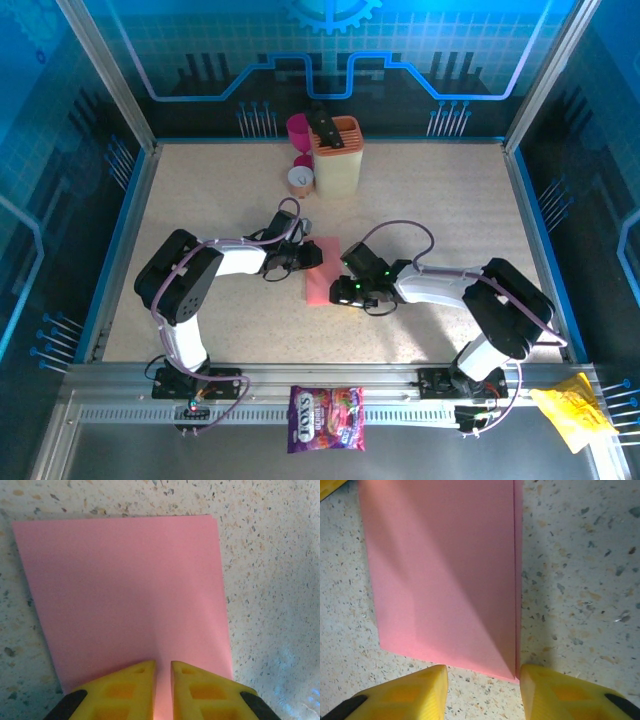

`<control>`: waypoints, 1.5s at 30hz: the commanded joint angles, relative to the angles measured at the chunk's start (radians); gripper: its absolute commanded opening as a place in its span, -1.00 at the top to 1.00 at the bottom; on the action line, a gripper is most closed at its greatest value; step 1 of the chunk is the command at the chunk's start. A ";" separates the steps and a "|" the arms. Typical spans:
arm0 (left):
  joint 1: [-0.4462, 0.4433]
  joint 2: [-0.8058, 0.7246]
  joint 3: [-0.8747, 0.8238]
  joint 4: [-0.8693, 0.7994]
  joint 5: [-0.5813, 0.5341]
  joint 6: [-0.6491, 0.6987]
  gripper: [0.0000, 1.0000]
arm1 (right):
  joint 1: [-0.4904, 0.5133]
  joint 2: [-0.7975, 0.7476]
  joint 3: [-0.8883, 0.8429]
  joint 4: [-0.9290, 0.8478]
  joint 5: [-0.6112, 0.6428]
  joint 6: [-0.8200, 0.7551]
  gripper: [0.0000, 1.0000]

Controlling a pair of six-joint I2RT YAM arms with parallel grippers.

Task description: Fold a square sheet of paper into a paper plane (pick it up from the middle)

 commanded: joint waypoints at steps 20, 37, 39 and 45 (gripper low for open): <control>-0.001 0.039 -0.012 -0.022 -0.001 0.014 0.64 | -0.001 0.053 0.125 -0.100 0.007 -0.051 0.31; -0.001 0.037 -0.008 -0.027 0.001 0.014 0.64 | -0.009 0.025 0.109 -0.163 0.030 -0.071 0.43; -0.001 0.039 -0.008 -0.026 0.000 0.014 0.64 | -0.009 0.019 0.109 -0.168 0.031 -0.076 0.42; -0.001 0.042 -0.006 -0.025 0.000 0.014 0.64 | -0.003 0.012 0.120 -0.178 0.033 -0.086 0.47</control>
